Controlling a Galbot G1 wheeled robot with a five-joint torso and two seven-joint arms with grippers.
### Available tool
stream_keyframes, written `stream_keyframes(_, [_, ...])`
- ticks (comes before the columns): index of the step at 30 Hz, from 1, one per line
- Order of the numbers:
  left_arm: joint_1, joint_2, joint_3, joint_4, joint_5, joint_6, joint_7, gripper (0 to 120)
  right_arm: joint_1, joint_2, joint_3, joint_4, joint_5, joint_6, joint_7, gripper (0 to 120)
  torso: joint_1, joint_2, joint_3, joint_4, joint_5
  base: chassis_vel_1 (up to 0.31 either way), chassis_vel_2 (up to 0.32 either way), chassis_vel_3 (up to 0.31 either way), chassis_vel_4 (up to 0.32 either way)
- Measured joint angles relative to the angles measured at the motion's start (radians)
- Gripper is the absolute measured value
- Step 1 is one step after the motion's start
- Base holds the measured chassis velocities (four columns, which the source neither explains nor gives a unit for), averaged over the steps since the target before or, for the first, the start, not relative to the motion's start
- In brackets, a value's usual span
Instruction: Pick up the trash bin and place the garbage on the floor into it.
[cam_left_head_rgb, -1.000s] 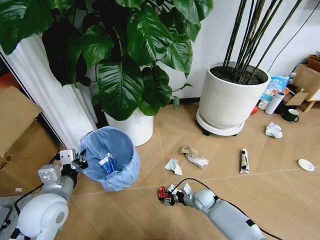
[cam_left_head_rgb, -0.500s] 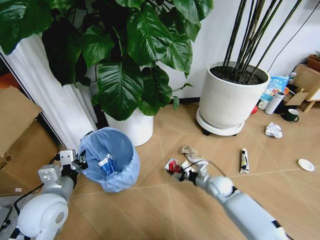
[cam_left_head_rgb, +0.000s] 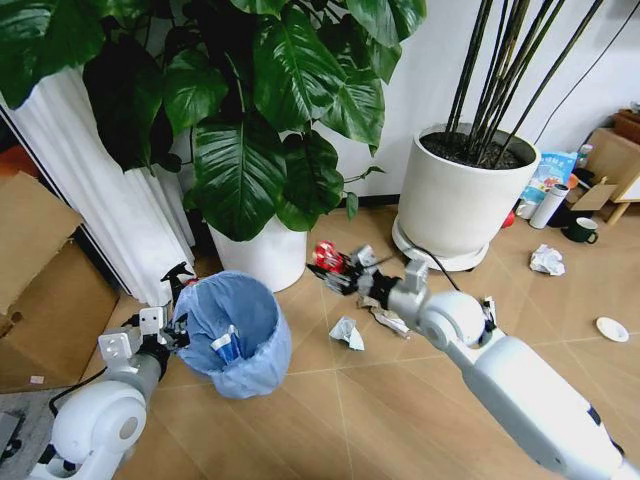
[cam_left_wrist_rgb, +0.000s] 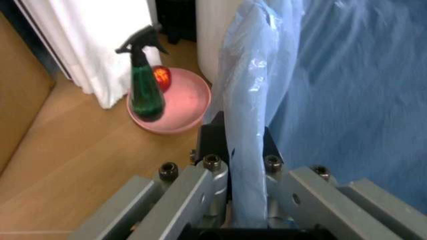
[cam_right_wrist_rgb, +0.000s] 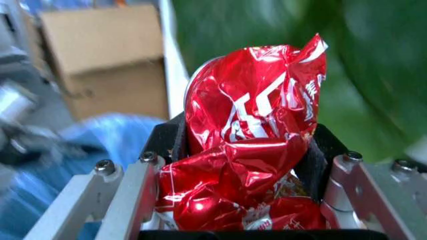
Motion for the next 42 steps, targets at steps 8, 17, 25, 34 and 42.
stream_keyframes(8, [-0.022,0.020,0.019,0.007,-0.016,0.009,-0.001,0,0.155,0.048,-0.209,0.001,0.093,-0.026,0.032,45,0.000,0.000,0.000,0.0000,0.0015,0.000,0.000,0.000,0.000])
stream_keyframes(17, [-0.023,0.023,0.016,0.008,-0.019,0.010,-0.002,0,0.198,0.095,-0.335,-0.023,0.070,-0.067,0.059,54,0.000,0.000,0.000,-0.0001,0.0011,0.000,0.000,0.000,0.000])
stream_keyframes(25, [-0.024,0.019,0.017,0.008,-0.019,0.009,-0.001,0,0.195,0.097,-0.347,-0.026,0.061,-0.072,0.071,83,0.000,0.000,0.000,-0.0002,0.0011,0.000,0.000,0.000,0.000])
stream_keyframes(34, [-0.022,0.015,0.009,0.006,-0.014,0.005,0.002,0,0.166,0.095,-0.252,-0.019,0.080,-0.073,0.140,100,0.000,0.000,0.000,0.0002,0.0011,0.000,0.000,0.000,0.000])
stream_keyframes(42, [-0.015,0.010,-0.002,-0.001,-0.009,0.003,0.003,0,0.021,-0.008,-0.006,-0.002,0.060,-0.108,0.171,100,0.000,0.000,0.000,-0.0004,0.0015,0.000,0.000,0.000,0.000])
